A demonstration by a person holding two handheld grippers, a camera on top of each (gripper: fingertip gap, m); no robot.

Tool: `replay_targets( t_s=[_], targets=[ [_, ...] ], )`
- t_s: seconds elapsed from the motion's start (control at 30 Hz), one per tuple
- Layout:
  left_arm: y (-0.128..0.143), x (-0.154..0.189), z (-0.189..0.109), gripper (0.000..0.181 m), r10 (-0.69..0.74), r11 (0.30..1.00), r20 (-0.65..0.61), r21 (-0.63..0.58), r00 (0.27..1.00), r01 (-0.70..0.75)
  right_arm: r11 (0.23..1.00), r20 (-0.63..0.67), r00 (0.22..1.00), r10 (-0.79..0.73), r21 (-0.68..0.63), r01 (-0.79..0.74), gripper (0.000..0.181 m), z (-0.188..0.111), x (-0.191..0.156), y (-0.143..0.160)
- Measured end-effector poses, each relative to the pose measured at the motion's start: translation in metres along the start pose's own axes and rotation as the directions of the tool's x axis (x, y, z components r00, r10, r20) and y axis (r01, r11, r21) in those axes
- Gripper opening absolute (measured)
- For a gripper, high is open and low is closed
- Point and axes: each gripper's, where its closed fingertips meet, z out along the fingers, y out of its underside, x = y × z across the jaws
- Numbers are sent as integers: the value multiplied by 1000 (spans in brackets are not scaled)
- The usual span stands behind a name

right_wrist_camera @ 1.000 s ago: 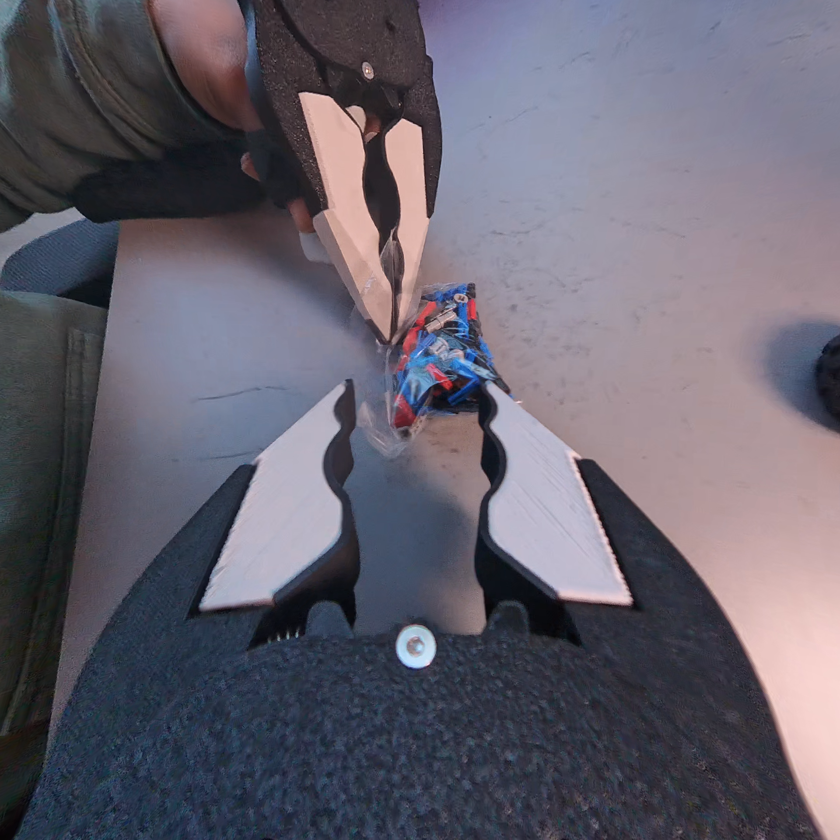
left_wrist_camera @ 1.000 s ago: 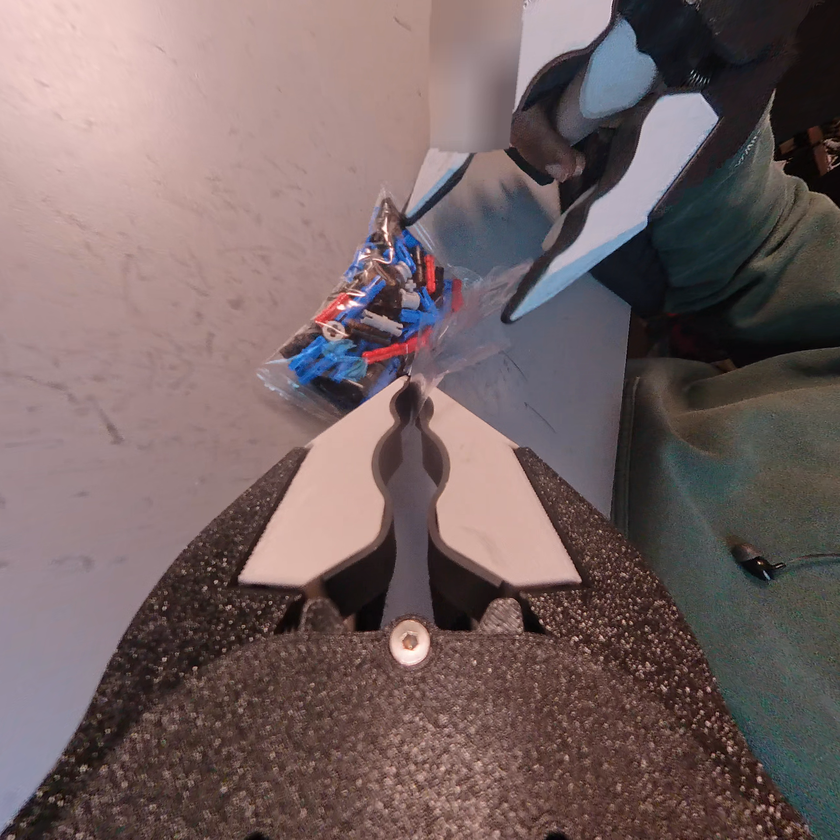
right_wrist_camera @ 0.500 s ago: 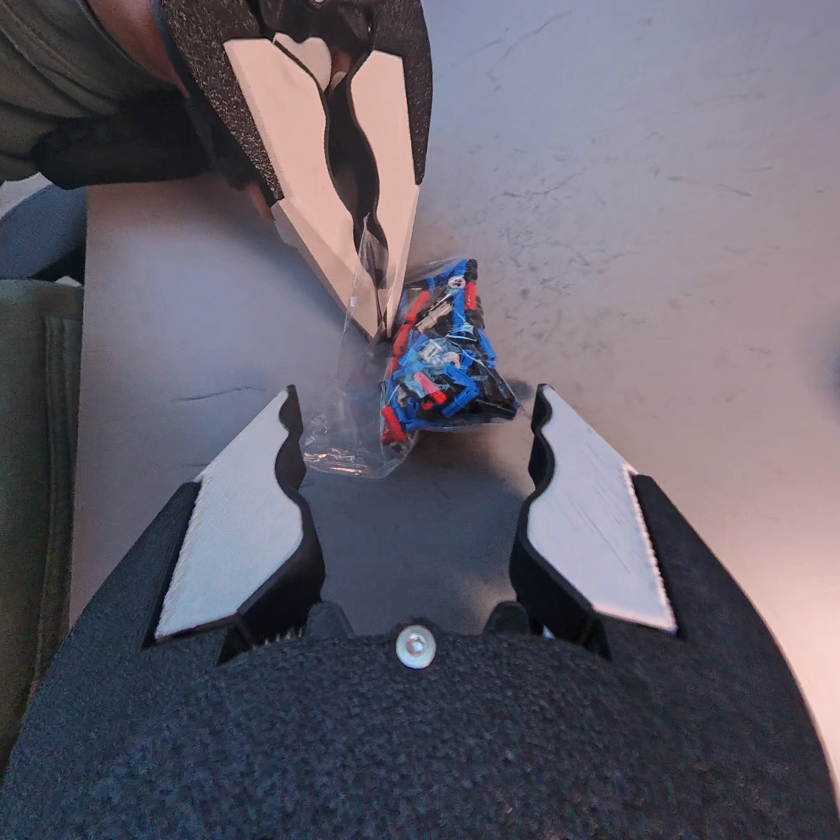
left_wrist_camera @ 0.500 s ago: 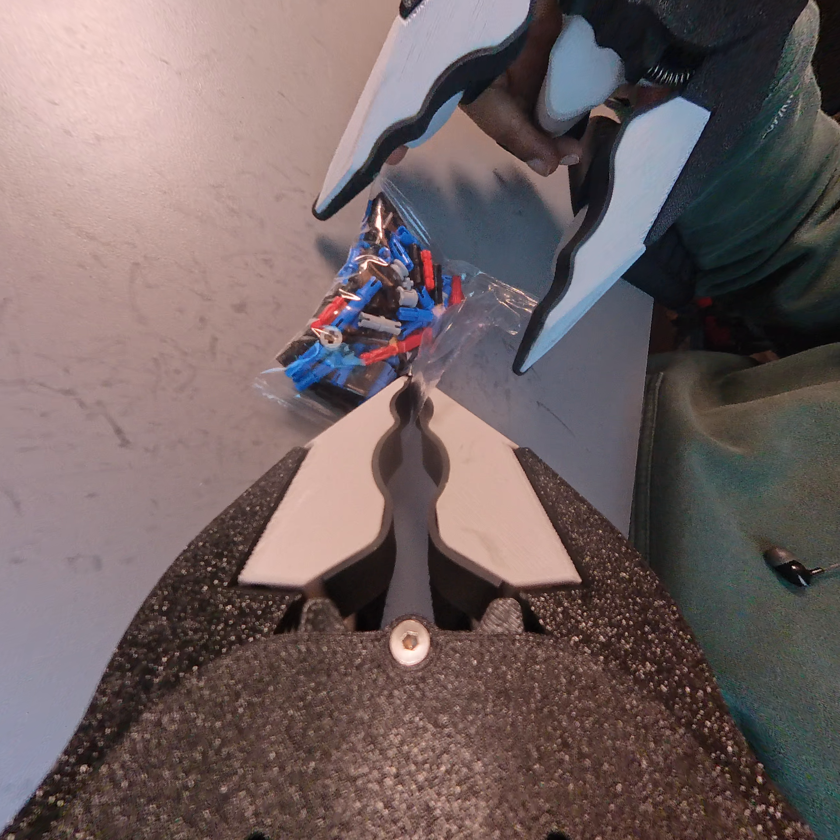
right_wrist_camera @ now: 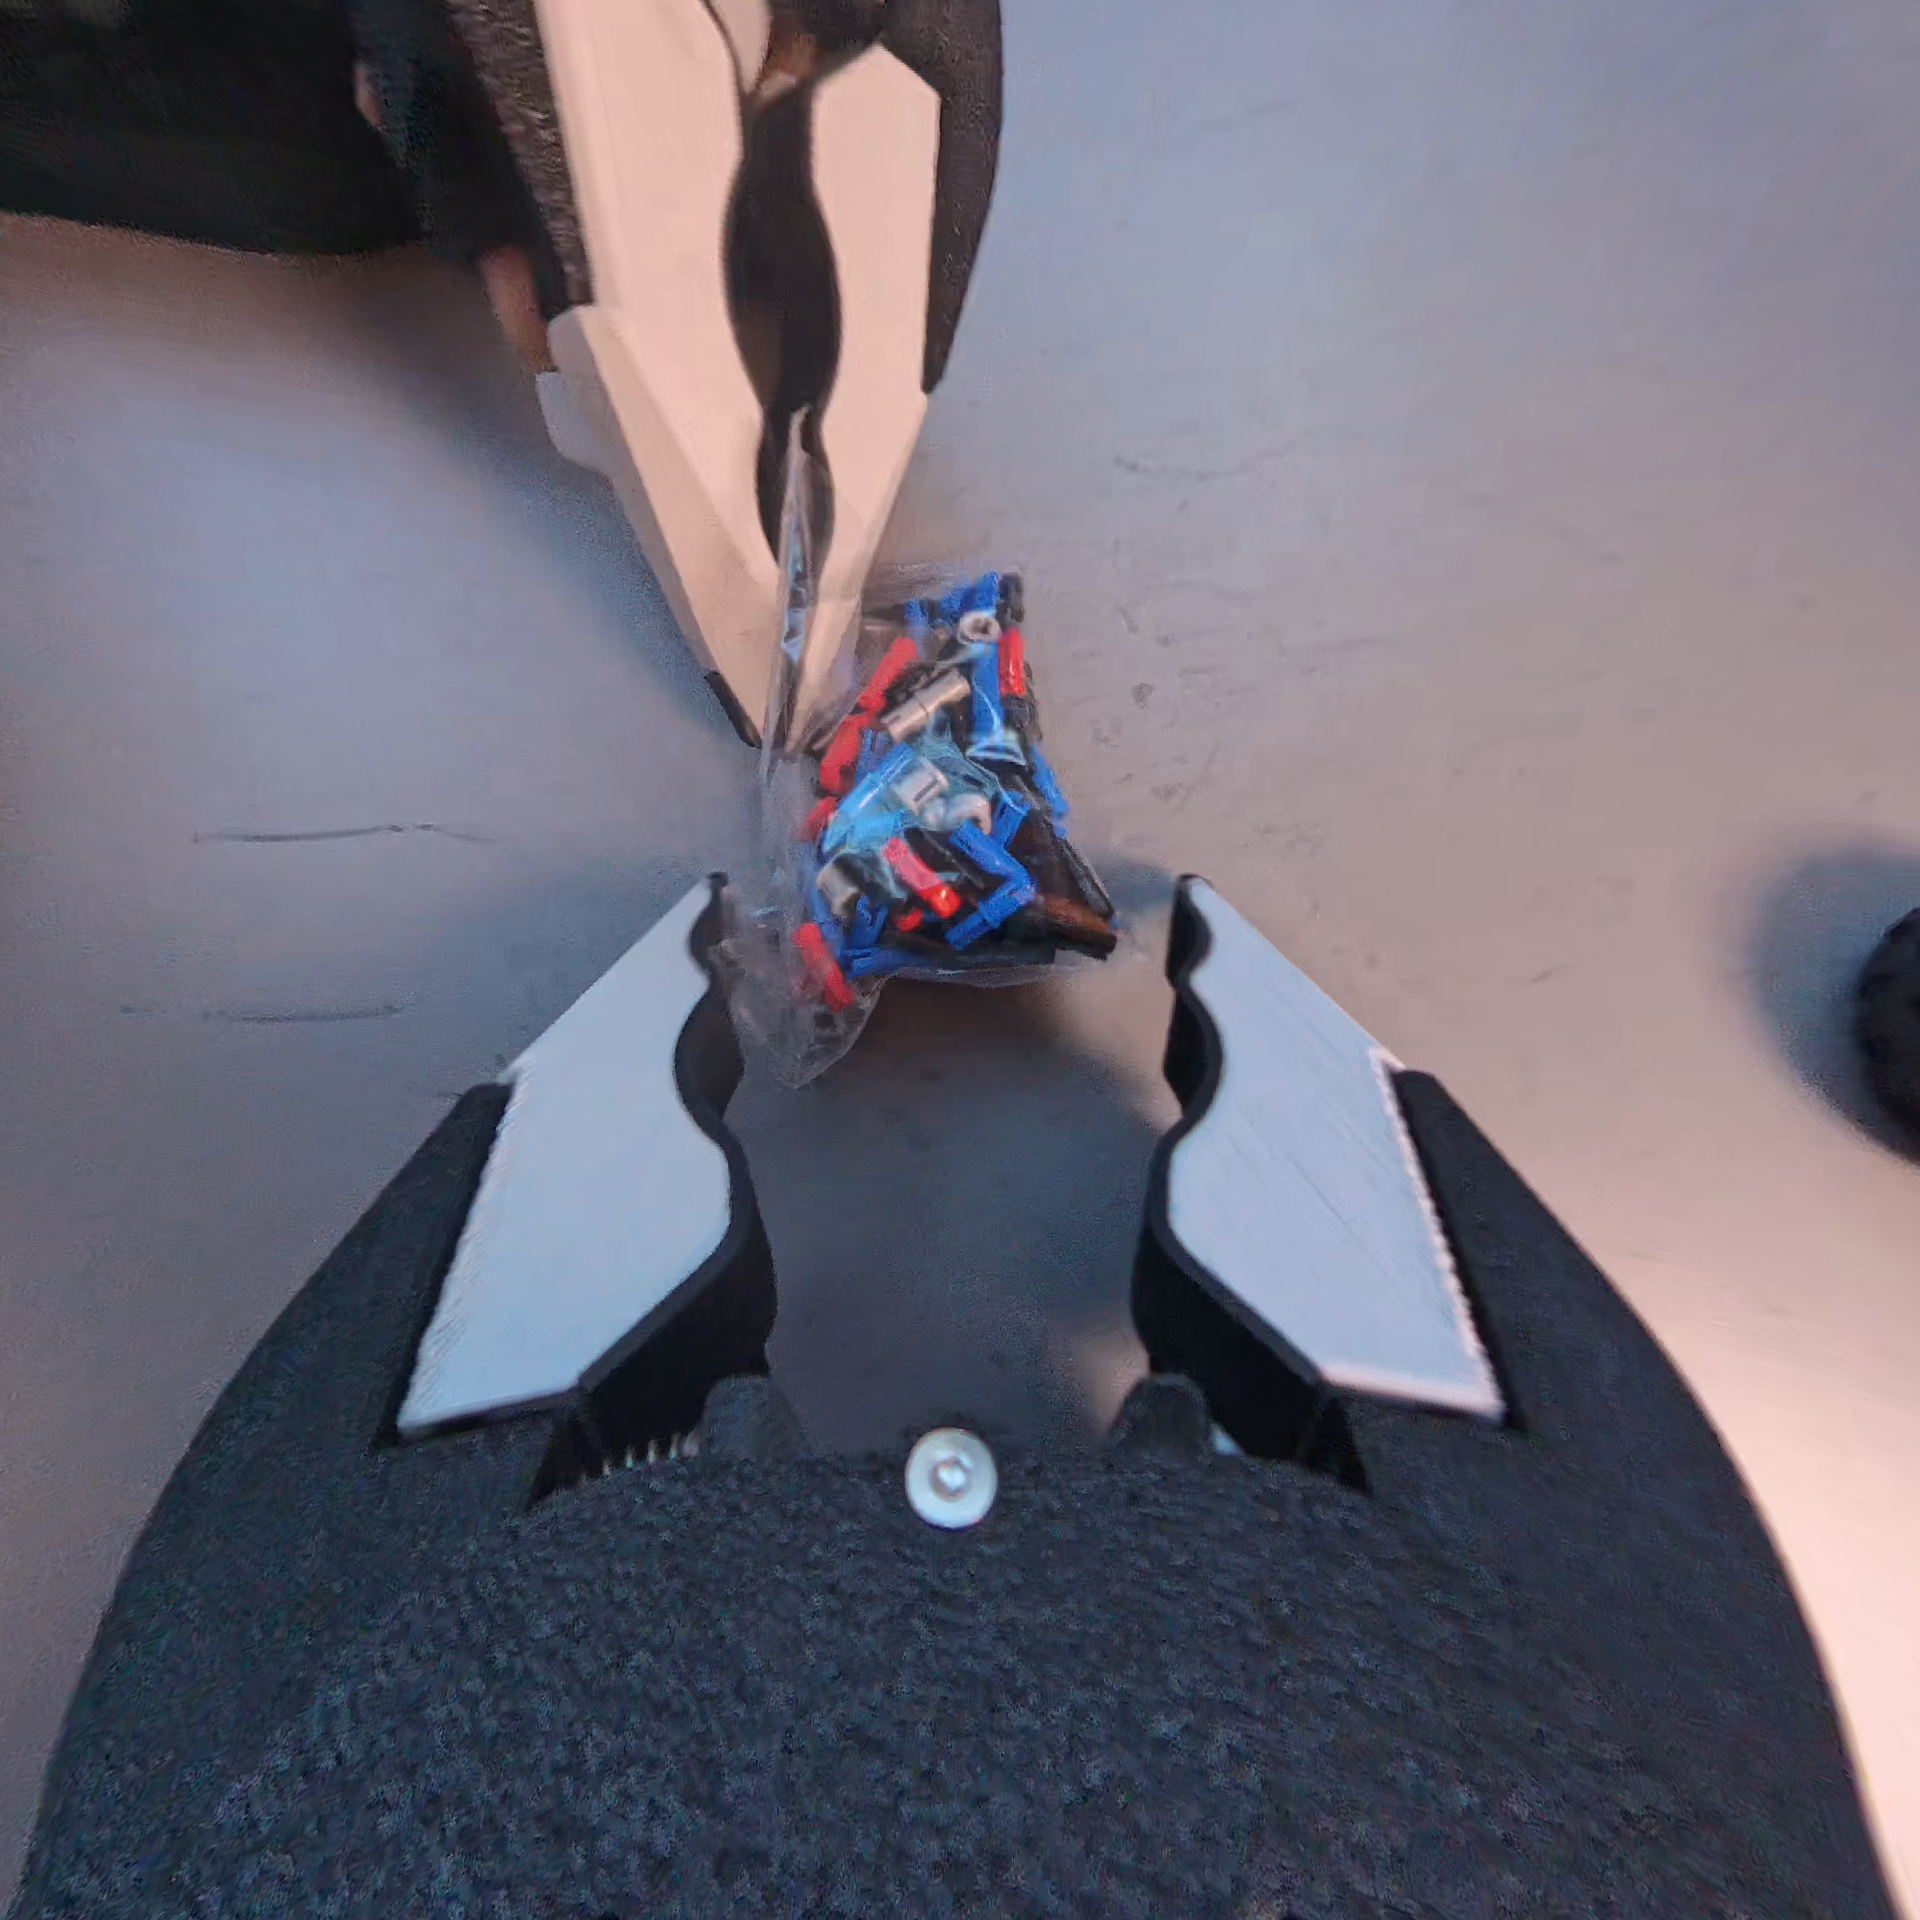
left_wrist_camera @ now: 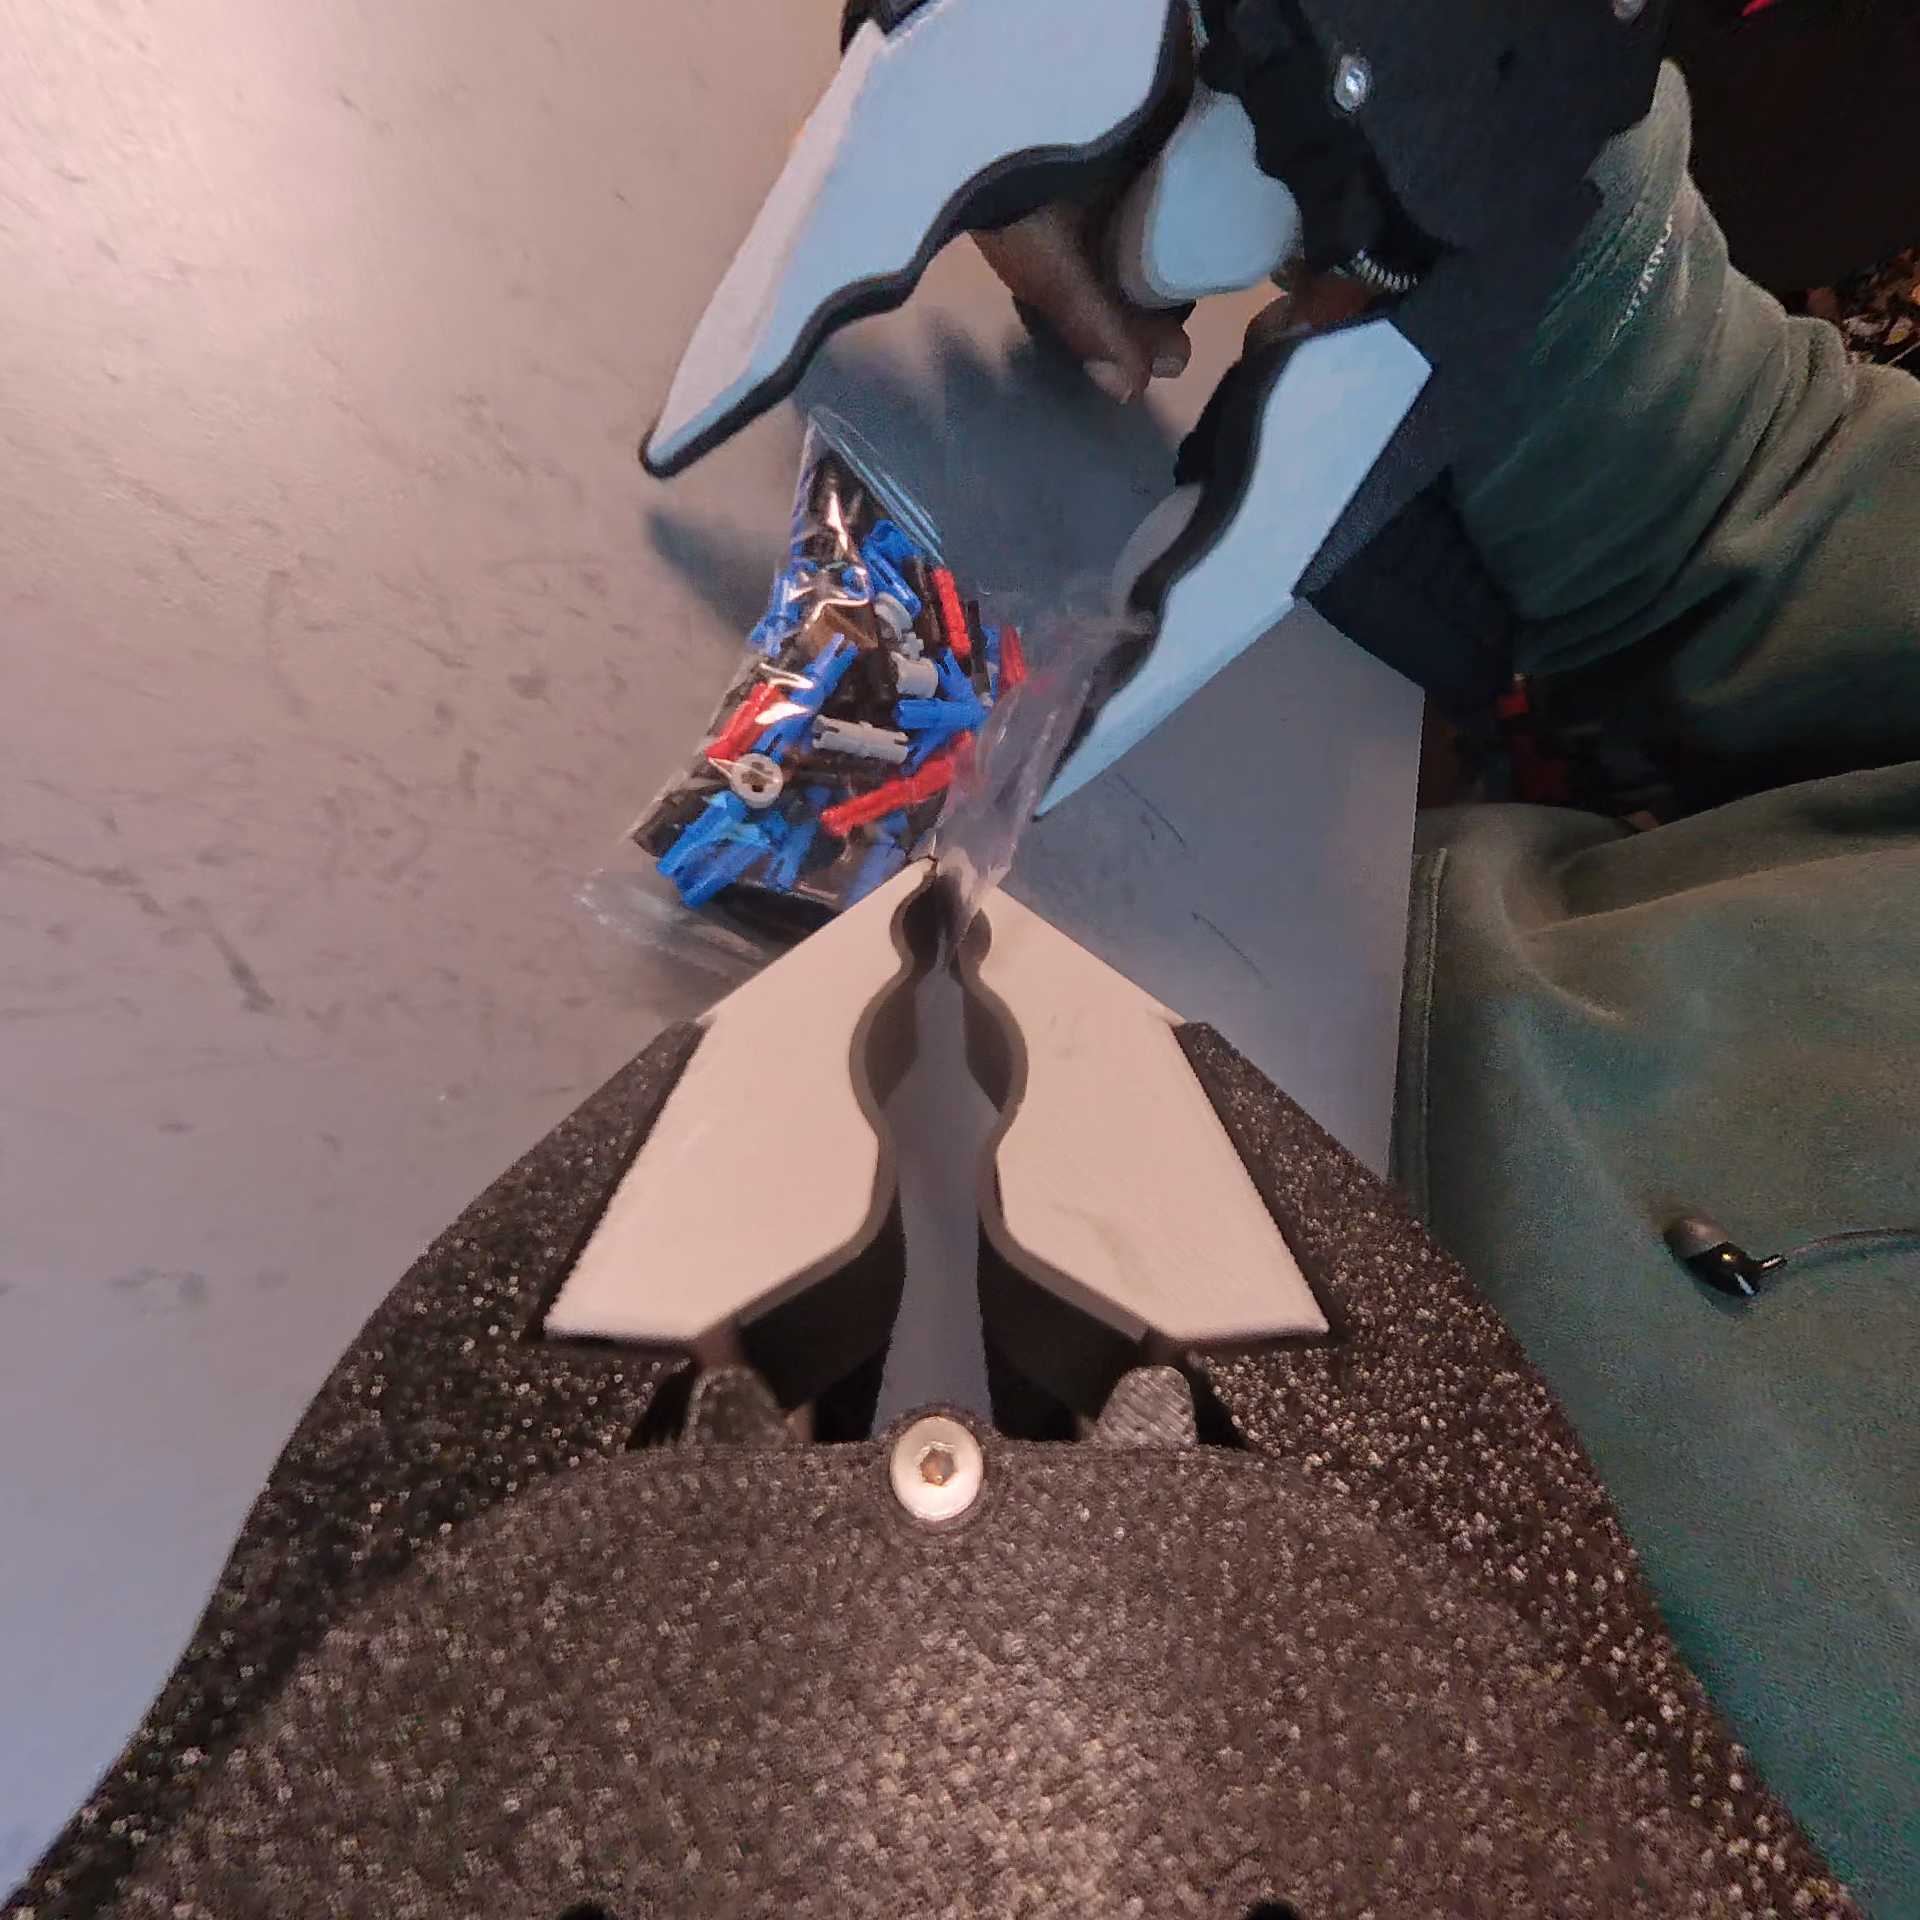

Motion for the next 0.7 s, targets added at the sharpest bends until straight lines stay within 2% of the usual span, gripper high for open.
replay_targets(
  t_s=[0.07, 0.2, 0.33, 0.43, 0.53, 0.67, 0.7],
  targets=[
    [1, 0, 0, 0, 14, 1000, 8, -6, 1000, -14, 997, 63, 996, 69, 11, -70, 67, -1, 0, -4],
    [2, 1, 0, 0, 41, 999, 14, -2, 999, -41, 993, 130, 985, 115, 14, -118, 56, -3, -3, -6],
    [5, 1, -5, 1, 112, 994, 46, -19, 993, -111, 994, 109, 990, 91, 56, -98, 46, -7, -5, -6],
    [7, 2, -14, 12, 155, 988, 62, -11, 986, -154, 995, 27, 1000, 12, 98, -14, 39, -17, 0, -4],
    [0, 3, -24, 34, 176, 983, 72, 48, 982, -180, 984, -77, 994, -81, 152, 92, 37, -29, 3, -8],
    [-5, 3, -19, 86, 280, 956, 133, 49, 951, -288, 934, -138, 973, -183, 285, 216, 36, -43, -13, -31],
    [-6, 8, -14, 94, 316, 945, 130, 45, 940, -324, 921, -163, 965, -203, 302, 245, 36, -45, -15, -35]
  ],
)
